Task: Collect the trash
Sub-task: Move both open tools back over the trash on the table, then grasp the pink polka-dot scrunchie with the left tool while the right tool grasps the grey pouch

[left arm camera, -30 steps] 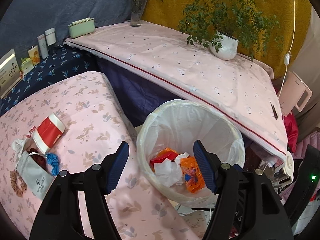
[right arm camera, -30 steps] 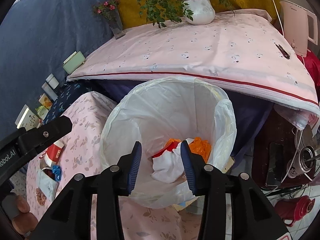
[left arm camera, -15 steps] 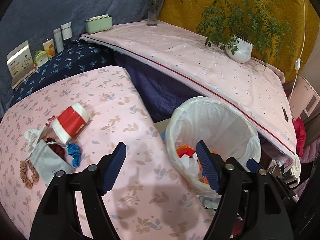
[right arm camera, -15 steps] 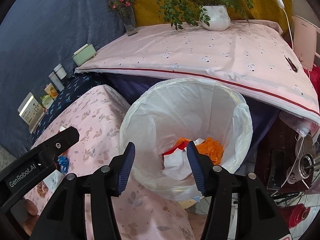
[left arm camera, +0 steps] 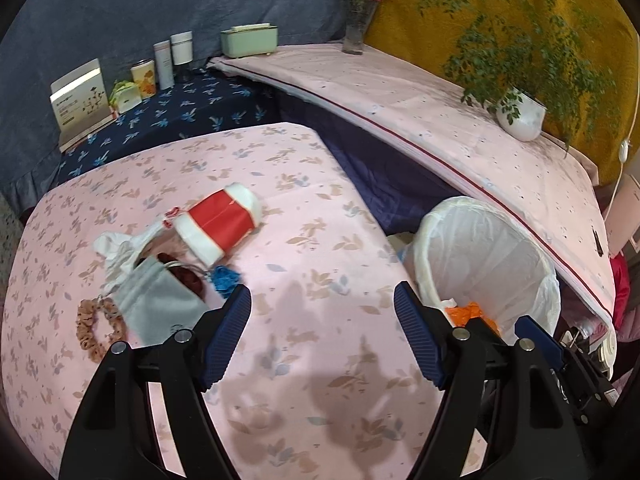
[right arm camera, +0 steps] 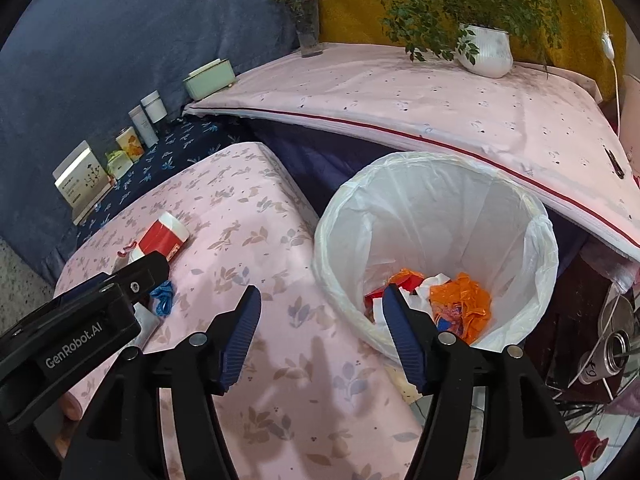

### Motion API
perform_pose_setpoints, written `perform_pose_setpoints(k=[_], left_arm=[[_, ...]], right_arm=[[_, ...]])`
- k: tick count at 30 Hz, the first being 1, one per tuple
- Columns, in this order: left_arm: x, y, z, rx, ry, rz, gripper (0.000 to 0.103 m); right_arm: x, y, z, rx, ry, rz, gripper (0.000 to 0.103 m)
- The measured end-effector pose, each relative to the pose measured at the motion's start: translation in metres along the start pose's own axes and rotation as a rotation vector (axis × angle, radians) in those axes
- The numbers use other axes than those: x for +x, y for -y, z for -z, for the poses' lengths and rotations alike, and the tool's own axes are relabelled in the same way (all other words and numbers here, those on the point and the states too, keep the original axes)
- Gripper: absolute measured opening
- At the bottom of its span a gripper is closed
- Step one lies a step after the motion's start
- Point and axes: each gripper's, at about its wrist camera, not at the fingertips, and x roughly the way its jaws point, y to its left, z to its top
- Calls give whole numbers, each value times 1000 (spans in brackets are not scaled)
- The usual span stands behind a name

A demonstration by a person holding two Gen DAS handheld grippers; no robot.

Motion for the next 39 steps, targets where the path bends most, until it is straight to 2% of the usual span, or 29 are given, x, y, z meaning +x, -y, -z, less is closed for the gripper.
perform_pose_setpoints(k=[20, 30, 39], left_arm=[[-3, -121, 22, -182, -21, -113, 70], [3, -189, 42, -263, -52, -210, 70], [11, -236, 59, -315, -86, -264, 79]], right_arm=[[15, -107, 23, -194, -54, -70, 68], [33, -161, 39, -296, -97, -109, 68], [60, -208, 52, -364, -146, -139, 68]])
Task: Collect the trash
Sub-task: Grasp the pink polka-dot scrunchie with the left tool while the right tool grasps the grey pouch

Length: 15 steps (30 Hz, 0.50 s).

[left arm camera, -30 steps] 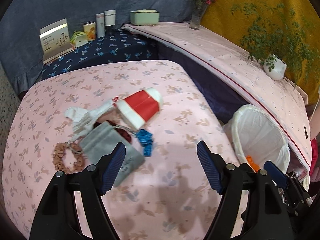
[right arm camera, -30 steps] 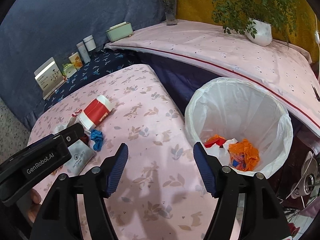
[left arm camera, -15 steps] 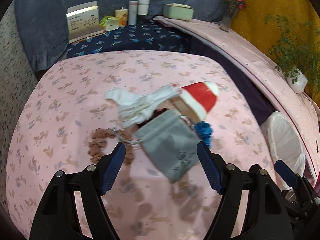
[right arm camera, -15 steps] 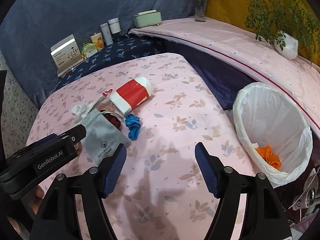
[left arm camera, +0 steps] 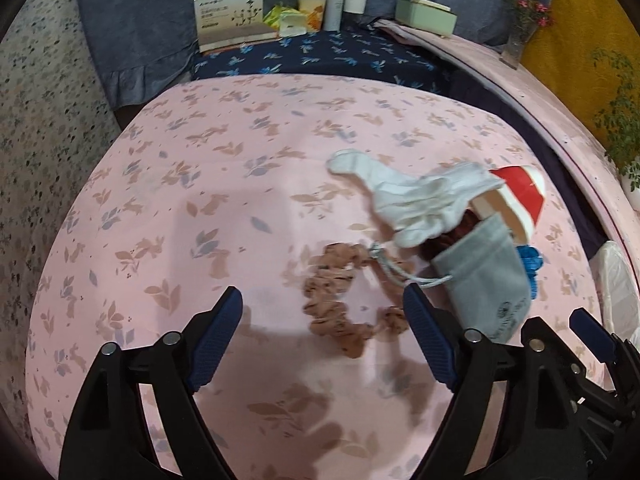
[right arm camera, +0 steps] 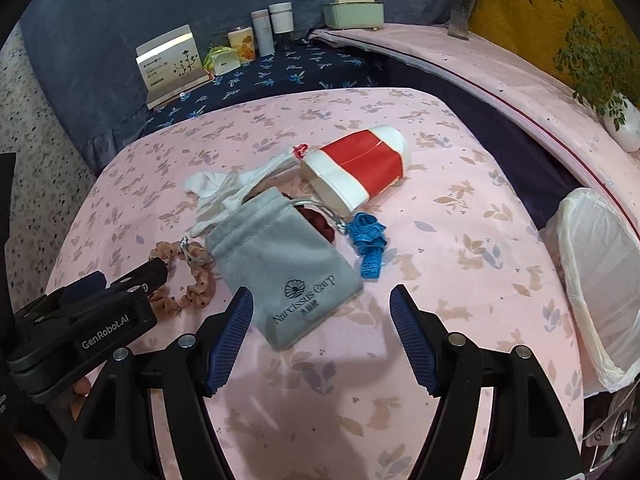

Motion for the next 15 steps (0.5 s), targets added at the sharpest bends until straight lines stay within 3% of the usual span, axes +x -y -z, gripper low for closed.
perform_pose_setpoints(k=[7, 15], left_arm=[[18, -25, 3, -34, -41, -5, 80], [31, -20, 5, -10, -60, 18, 77]], right_arm=[[27, -20, -2, -23, -38, -2, 68], [49, -20, 4, -7, -78, 18, 68]])
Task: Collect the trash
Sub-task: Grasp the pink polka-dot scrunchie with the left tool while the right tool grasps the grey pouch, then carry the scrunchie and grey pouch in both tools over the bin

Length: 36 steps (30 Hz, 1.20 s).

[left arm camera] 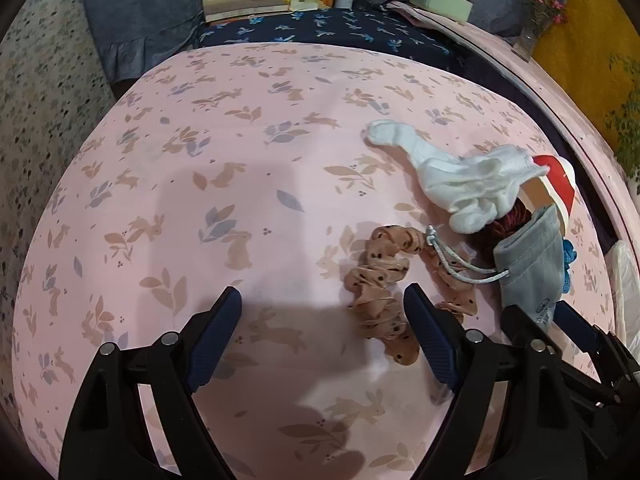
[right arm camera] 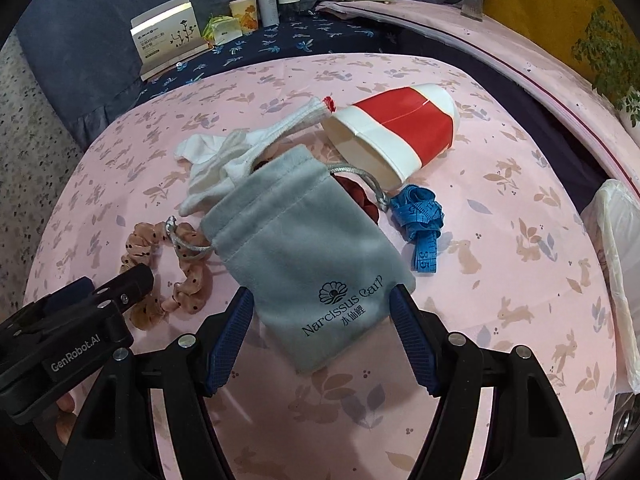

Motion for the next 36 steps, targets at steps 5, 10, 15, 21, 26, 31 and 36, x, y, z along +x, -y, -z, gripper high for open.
perform_pose_setpoints(k=[5, 10, 15, 21, 26, 31, 36], left_arm=[[1, 12, -1, 45, 9, 13, 53], [0, 19, -2, 52, -8, 54, 19], [-7, 27, 0, 54, -11, 81, 13], [-29, 46, 1, 79, 21, 96, 13], [-52, 71, 0, 115, 58, 119, 13], [-73, 106, -1, 166, 91, 150, 13], [-90, 149, 1, 232, 121, 177, 13]], right_arm=[[0, 0, 3, -11, 19, 29, 56], [-4, 8, 5, 6, 19, 16, 29], [-11, 19, 7, 41, 7, -23, 9], [-35, 32, 8, 70, 53, -35, 7], [-61, 51, 4, 107, 112, -38, 7], [-88, 80, 1, 156, 168, -32, 7], [-108, 113, 3, 208, 209, -14, 7]])
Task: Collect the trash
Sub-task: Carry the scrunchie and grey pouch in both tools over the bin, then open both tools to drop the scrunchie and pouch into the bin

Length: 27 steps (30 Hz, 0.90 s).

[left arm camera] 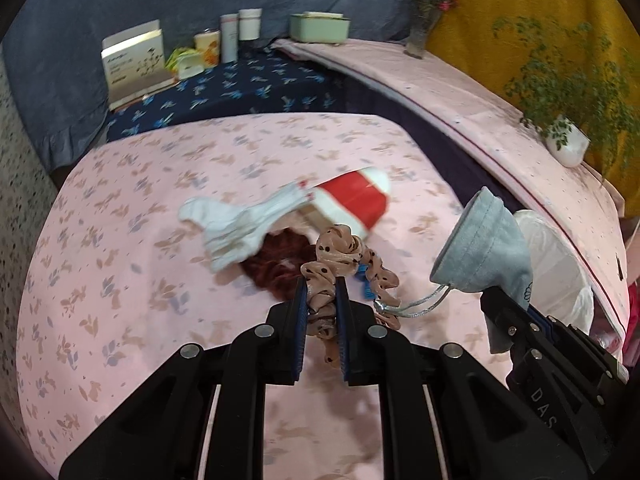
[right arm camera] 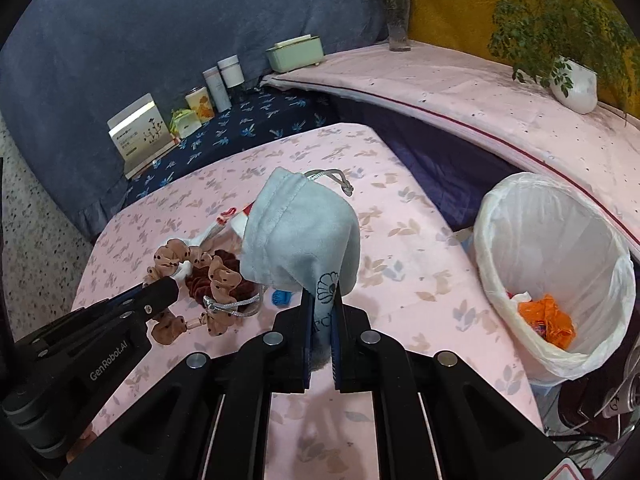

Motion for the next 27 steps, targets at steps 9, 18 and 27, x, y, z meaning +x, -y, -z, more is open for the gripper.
perform_pose_setpoints(k=[9, 18, 27], left_arm=[[-4, 79, -7, 115, 18, 51, 13], [0, 155, -6, 234, 21, 105, 13], [9, 208, -4, 313, 8, 138, 13]], right_arm=[[-29, 74, -8, 103, 58, 61, 7], [-46, 145, -5, 213, 88, 126, 7], [-54, 193, 4, 290, 95, 176, 7]])
